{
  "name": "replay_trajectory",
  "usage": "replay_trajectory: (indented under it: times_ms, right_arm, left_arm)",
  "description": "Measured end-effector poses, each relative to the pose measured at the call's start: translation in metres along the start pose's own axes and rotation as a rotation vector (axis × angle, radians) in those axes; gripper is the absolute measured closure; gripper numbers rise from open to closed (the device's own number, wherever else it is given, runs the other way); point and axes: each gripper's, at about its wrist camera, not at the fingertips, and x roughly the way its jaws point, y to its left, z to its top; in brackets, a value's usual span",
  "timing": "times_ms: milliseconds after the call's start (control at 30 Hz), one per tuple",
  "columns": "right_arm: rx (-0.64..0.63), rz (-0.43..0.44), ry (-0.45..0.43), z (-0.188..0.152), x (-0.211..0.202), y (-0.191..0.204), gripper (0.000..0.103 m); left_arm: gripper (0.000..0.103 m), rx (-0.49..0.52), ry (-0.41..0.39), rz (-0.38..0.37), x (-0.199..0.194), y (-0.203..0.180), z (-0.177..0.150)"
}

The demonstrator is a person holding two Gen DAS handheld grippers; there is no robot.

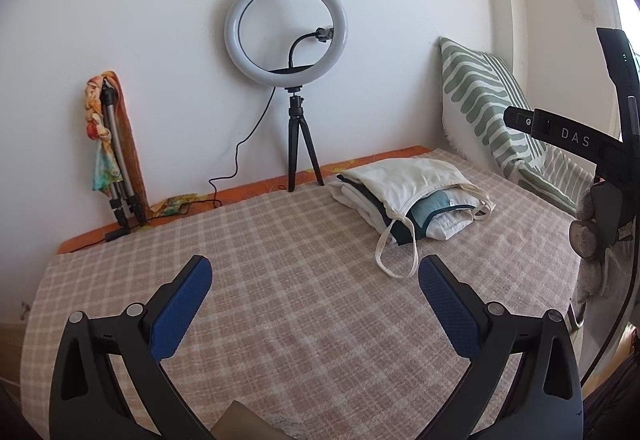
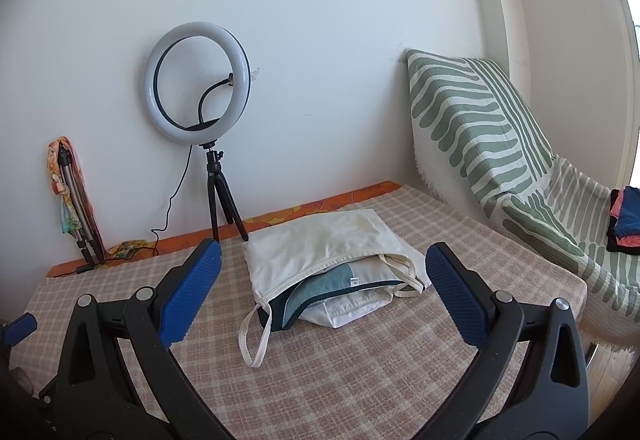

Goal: Fold small clothes

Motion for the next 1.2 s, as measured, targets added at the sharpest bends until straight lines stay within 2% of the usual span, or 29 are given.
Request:
replay_trajectory:
  times_ms: [1200]
  right_arm:
    - [-0.022,0.020,0.001,0.000,0.012,-0.002,0.000]
  left_arm:
    - [0.000,0.011,0.001,-0.016,-0.004,-0.005,0.000]
